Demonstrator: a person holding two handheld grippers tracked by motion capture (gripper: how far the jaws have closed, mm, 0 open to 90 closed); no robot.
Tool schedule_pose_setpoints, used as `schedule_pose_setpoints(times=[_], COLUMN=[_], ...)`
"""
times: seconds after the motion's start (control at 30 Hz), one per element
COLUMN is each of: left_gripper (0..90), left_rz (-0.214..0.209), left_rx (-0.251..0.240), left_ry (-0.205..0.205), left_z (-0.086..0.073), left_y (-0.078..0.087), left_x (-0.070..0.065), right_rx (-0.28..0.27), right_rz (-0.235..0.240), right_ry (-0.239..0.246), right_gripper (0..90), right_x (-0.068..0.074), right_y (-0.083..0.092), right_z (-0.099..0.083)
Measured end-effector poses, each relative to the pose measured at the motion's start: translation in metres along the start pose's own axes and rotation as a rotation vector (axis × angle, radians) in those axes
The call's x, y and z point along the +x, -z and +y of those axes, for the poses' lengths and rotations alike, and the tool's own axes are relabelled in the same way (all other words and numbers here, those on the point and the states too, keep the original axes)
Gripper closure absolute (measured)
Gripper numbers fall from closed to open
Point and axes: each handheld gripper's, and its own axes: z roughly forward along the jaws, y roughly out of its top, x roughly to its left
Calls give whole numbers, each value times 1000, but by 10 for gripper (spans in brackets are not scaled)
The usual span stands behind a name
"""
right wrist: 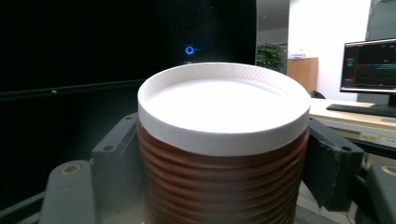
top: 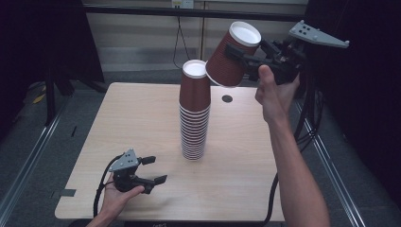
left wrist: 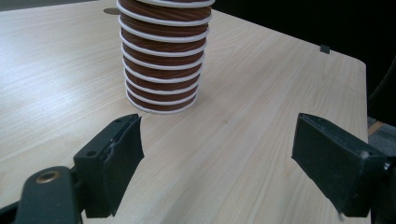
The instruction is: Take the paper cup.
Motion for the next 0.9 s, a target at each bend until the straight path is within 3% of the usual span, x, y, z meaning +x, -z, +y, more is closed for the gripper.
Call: schedule_pose_setpoints(times=[0.27,0.33,0.53,0.9], left_gripper=[159,159,175,174], left_rz=[7,12,8,-60], left_rx=[-2,10,27,-17], left_ry=[4,17,-9,-34], left_z=[6,9,19,39], left_y=[-1,-3,-4,-10], left_x=[0,2,-1,-8], right_rx=[5,28,75,134], right_rz=[-24,-26,-16,10], right_ry=[7,13,20,10], right_gripper=[239,239,239,239], right_x=[-8,-9,-7,0], right_y=[20,23,28,37], right_z=[-7,-11,-26,-59])
